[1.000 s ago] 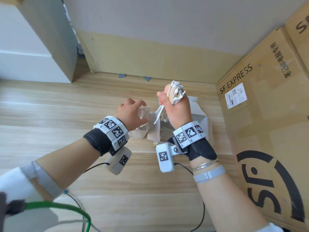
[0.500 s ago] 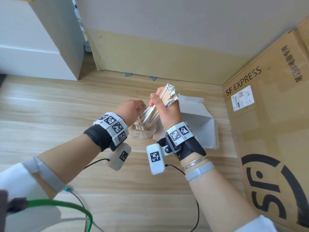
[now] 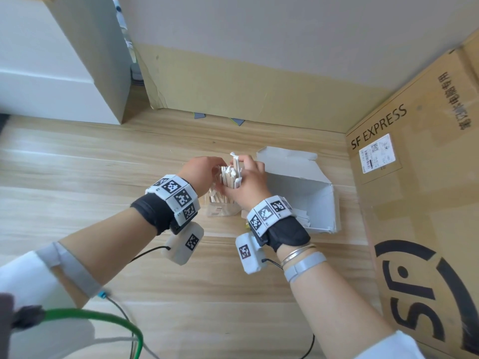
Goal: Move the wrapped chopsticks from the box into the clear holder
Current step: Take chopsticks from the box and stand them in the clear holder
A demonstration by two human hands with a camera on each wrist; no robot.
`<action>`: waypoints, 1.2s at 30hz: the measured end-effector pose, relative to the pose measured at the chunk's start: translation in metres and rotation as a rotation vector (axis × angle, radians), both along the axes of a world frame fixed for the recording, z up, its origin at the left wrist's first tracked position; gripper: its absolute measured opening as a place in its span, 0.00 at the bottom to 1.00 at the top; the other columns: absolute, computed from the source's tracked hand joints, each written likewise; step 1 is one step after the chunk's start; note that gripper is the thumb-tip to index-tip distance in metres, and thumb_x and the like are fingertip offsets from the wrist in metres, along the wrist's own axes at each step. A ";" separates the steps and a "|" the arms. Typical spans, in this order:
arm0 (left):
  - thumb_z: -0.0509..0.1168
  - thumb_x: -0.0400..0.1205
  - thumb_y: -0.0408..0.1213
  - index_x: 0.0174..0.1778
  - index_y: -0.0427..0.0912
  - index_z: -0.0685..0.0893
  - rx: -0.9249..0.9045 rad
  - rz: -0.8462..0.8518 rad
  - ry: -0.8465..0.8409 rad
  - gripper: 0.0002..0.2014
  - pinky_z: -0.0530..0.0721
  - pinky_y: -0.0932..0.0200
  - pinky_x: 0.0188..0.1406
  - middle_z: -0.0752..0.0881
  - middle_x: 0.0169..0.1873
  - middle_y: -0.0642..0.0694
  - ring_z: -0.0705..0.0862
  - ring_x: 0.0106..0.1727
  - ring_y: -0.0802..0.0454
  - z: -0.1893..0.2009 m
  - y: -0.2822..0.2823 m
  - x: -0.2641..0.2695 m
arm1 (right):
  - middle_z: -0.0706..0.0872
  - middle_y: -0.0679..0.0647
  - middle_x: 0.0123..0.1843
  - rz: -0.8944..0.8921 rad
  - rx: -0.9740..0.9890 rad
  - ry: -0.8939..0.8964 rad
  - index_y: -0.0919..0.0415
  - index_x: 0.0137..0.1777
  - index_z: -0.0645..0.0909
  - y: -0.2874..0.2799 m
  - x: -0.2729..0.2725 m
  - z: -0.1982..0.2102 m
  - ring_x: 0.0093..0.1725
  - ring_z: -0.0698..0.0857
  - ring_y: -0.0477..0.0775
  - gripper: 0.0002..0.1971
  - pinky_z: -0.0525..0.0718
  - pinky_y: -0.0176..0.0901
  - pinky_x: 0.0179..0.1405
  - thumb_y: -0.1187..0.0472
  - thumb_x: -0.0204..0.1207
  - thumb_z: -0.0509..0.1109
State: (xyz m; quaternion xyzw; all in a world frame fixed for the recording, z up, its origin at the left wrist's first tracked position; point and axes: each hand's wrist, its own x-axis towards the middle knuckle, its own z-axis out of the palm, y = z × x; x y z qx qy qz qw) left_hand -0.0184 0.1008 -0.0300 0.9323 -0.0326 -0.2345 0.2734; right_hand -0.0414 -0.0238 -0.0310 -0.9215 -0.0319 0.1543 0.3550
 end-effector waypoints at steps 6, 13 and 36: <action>0.52 0.83 0.27 0.68 0.43 0.77 0.007 -0.011 0.032 0.20 0.76 0.57 0.46 0.86 0.57 0.38 0.84 0.56 0.40 0.003 0.001 0.001 | 0.82 0.46 0.50 -0.133 0.390 0.012 0.35 0.50 0.75 -0.001 0.001 -0.003 0.66 0.77 0.58 0.23 0.77 0.59 0.68 0.45 0.56 0.80; 0.53 0.80 0.24 0.66 0.44 0.79 0.002 -0.002 0.009 0.21 0.74 0.58 0.46 0.86 0.60 0.40 0.83 0.60 0.41 0.005 0.000 -0.002 | 0.76 0.48 0.68 0.052 0.050 -0.038 0.55 0.57 0.85 -0.011 -0.002 -0.007 0.72 0.65 0.56 0.19 0.63 0.43 0.72 0.57 0.66 0.79; 0.43 0.85 0.55 0.57 0.41 0.79 -0.142 0.111 0.004 0.26 0.71 0.53 0.51 0.83 0.50 0.38 0.79 0.58 0.40 -0.004 -0.016 -0.007 | 0.75 0.53 0.53 0.038 -0.229 -0.147 0.58 0.47 0.78 -0.027 0.004 -0.018 0.57 0.72 0.59 0.08 0.70 0.44 0.57 0.55 0.74 0.70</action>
